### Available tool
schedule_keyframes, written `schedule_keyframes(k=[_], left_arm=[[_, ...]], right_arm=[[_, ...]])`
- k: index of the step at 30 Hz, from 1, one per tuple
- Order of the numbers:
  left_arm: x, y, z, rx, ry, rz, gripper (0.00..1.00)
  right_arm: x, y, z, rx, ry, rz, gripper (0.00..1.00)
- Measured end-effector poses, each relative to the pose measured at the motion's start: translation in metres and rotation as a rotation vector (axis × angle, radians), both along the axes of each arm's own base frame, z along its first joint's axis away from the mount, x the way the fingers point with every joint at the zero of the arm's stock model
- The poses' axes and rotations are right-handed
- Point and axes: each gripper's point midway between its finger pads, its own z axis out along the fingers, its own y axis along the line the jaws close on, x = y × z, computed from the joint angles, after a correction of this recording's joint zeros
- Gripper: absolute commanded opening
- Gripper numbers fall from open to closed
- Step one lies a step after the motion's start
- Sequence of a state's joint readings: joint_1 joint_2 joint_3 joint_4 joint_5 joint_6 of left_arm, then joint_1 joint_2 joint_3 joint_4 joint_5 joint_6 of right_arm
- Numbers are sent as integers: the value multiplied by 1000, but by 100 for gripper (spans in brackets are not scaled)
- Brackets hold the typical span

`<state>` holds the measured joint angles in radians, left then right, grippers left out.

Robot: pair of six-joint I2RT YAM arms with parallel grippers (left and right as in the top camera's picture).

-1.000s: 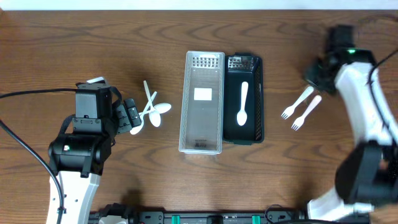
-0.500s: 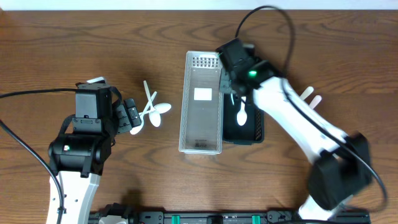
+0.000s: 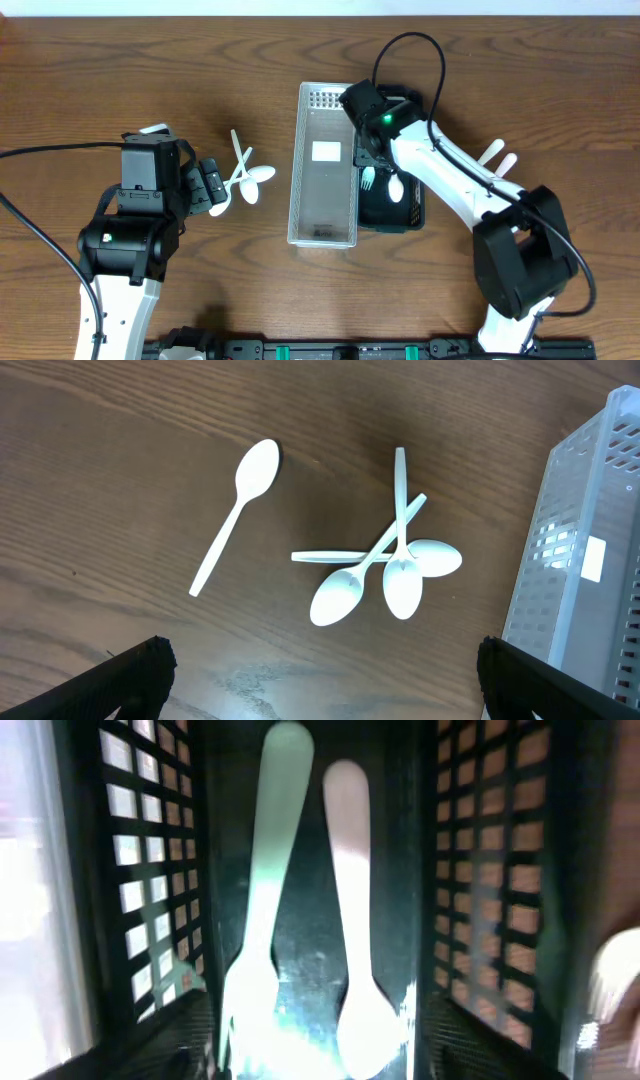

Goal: Pack container
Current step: 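Carry the fork into the black basket and release it, then grasp the next white fork with the right gripper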

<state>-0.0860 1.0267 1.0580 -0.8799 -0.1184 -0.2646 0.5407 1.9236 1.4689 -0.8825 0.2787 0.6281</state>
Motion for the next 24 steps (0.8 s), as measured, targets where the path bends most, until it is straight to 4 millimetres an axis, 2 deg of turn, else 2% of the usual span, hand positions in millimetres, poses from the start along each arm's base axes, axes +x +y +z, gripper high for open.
schedule_keyframes(k=[1, 3, 5, 8, 10, 11, 13, 15, 17, 20, 24], left_arm=[[0, 0, 0, 0, 0, 0, 98], [0, 0, 0, 0, 0, 0, 98], [0, 0, 0, 0, 0, 0, 98], [0, 0, 0, 0, 0, 0, 98], [0, 0, 0, 0, 0, 0, 98], [0, 0, 0, 0, 0, 0, 98], [0, 0, 0, 0, 0, 0, 98], [0, 0, 0, 0, 0, 0, 98], [0, 0, 0, 0, 0, 0, 98], [0, 0, 0, 0, 0, 0, 98], [0, 0, 0, 0, 0, 0, 98]], right_arm=[[1, -1, 4, 0, -11, -2, 81], [6, -12, 28, -4, -70, -19, 81], [12, -35, 60, 6, -143, -72, 80], [17, -96, 104, 19, -230, -220, 76], [13, -147, 119, 9, -247, -352, 75], [10, -169, 121, 4, -240, -411, 75], [0, -213, 114, -11, -195, -528, 75], [-9, -239, 100, -18, -144, -601, 75], [-18, -257, 80, -19, -81, -656, 75], [-28, -266, 46, -8, 3, -699, 74], [-33, -259, 7, 40, 81, -703, 73]])
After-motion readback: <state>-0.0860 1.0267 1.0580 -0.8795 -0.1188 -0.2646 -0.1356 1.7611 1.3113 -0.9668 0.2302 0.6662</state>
